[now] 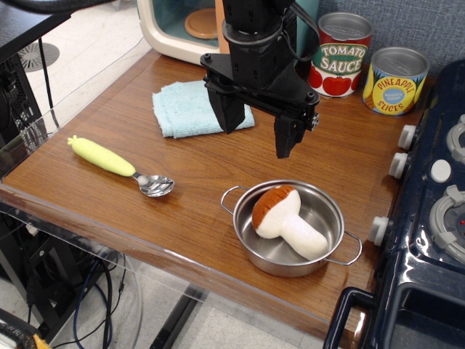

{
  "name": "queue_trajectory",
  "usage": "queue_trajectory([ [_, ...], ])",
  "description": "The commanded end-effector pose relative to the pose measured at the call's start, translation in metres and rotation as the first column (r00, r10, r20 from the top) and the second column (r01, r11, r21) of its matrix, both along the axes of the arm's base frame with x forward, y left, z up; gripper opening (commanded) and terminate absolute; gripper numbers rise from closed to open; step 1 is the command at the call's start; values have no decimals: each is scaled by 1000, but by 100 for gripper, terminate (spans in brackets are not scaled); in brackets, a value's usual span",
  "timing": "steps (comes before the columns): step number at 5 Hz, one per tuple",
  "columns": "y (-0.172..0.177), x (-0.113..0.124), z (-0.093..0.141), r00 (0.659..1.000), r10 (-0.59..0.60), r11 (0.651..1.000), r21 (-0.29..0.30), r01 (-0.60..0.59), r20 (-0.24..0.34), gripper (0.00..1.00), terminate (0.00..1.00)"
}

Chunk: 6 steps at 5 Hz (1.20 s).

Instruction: Pick up the spoon and place it behind the pan.

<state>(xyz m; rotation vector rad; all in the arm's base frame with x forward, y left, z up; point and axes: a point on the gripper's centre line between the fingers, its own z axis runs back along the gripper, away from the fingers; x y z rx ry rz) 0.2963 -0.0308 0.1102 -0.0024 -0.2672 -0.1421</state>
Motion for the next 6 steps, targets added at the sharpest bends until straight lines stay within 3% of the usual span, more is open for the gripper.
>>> queue_trajectory([
  [1,0,0,0,1000,0,1000,0,0,0,100,0],
  [2,26,5,8,998,69,998,17,-68,-11,100,0],
  [3,62,8,16,968,245,969,61,-241,-58,100,0],
  [4,101,6,20,888,456,888,102,-449,-57,100,0],
  [5,142,-3,15,746,661,750,122,-651,-82,100,0],
  [6,176,-21,6,571,813,582,154,-799,-111,100,0],
])
